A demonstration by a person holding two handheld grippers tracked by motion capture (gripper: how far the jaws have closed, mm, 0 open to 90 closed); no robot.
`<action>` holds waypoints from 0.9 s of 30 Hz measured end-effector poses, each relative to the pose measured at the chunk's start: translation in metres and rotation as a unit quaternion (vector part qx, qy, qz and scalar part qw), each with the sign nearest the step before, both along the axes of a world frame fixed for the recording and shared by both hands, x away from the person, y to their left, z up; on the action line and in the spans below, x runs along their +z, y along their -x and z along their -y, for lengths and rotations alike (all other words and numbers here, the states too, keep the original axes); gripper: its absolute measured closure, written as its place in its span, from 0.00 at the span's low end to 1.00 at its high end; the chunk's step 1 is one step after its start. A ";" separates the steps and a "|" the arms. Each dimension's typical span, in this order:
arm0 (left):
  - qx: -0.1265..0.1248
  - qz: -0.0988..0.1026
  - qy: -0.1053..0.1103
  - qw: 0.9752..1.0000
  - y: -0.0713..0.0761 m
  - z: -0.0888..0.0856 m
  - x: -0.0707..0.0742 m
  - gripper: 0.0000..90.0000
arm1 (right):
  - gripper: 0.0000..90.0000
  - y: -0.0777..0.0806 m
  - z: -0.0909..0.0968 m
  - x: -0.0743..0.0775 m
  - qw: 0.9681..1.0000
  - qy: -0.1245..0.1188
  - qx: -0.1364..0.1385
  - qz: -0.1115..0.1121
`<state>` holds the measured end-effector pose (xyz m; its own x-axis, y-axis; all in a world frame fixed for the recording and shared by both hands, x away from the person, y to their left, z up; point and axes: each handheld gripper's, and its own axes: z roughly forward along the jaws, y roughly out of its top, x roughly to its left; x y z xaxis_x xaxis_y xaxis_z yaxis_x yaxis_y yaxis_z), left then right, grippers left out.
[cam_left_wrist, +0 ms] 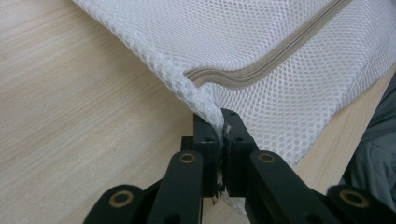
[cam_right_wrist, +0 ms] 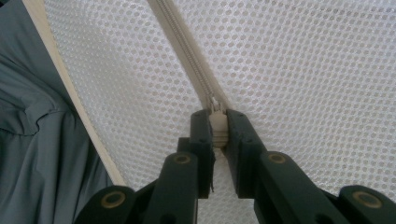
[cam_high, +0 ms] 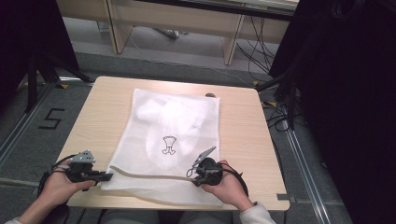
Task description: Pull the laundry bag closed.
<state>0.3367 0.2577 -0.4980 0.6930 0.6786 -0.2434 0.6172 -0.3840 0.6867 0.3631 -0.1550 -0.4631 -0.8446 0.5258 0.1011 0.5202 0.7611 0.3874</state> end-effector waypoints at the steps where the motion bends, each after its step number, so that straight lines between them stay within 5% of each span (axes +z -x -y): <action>1: 0.000 0.000 0.000 1.000 0.000 0.000 0.000 0.95 | 0.91 0.000 0.000 0.000 1.000 -0.001 -0.001 0.000; 27: 0.005 0.000 -0.003 1.000 0.000 -0.001 0.000 0.95 | 0.91 -0.001 0.005 0.000 1.000 0.002 0.001 0.002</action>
<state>0.3365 0.2588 -0.4980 0.6862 0.6871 -0.2386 0.6205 -0.3819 0.6849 0.3638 -0.1602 -0.4634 -0.8460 0.5246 0.0958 0.5174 0.7639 0.3858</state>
